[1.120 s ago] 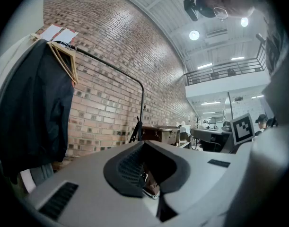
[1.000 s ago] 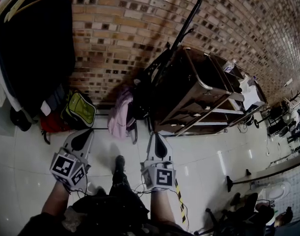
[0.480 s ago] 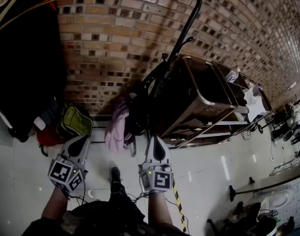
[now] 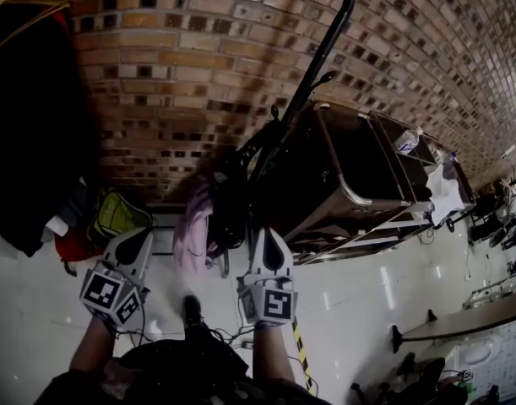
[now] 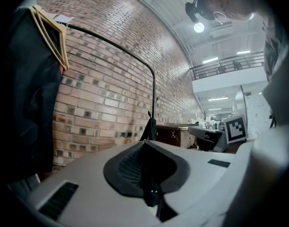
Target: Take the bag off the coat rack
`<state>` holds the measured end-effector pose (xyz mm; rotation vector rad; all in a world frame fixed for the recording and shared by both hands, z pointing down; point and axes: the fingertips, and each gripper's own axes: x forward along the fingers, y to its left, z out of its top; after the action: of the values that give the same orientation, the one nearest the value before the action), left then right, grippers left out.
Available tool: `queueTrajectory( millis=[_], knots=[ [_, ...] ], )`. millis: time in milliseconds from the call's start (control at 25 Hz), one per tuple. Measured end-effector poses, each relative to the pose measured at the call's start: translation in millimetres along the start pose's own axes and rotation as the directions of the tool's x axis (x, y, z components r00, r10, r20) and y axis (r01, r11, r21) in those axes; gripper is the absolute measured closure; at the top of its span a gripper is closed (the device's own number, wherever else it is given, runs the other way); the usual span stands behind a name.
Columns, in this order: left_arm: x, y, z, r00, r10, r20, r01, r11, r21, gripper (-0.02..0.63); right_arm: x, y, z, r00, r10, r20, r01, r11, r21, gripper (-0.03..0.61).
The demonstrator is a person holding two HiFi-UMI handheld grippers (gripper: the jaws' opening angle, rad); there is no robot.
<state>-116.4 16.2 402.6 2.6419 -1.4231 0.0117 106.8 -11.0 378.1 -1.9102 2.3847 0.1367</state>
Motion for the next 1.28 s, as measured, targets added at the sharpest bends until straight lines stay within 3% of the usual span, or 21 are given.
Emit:
queueTrajectory(
  millis=[360, 640, 960, 1120, 1280],
  knots=[
    [70, 15, 20, 1.000, 0.021, -0.003, -0.021, 1.000, 0.017, 0.586, 69, -51, -2, 0.999, -0.035, 0.004, 0.035, 0.999, 0.028, 0.555],
    [125, 23, 32, 0.998, 0.036, 0.051, -0.038, 0.999, 0.023, 0.586, 124, -78, -11, 1.000, 0.009, -0.004, -0.009, 1.000, 0.029, 0.555],
    [175, 27, 41, 0.997, 0.041, 0.064, -0.043, 0.999, 0.031, 0.586, 176, -87, -35, 0.993, 0.112, -0.046, -0.111, 0.993, 0.041, 0.438],
    [189, 32, 51, 0.996, 0.041, 0.082, -0.045, 0.998, 0.043, 0.586, 199, -89, -47, 0.989, 0.109, -0.101, -0.103, 0.992, 0.068, 0.368],
    [206, 40, 49, 0.997, 0.033, 0.067, -0.035, 0.999, 0.039, 0.586, 216, -91, -59, 0.985, 0.090, -0.144, -0.081, 0.994, 0.073, 0.350]
  ],
)
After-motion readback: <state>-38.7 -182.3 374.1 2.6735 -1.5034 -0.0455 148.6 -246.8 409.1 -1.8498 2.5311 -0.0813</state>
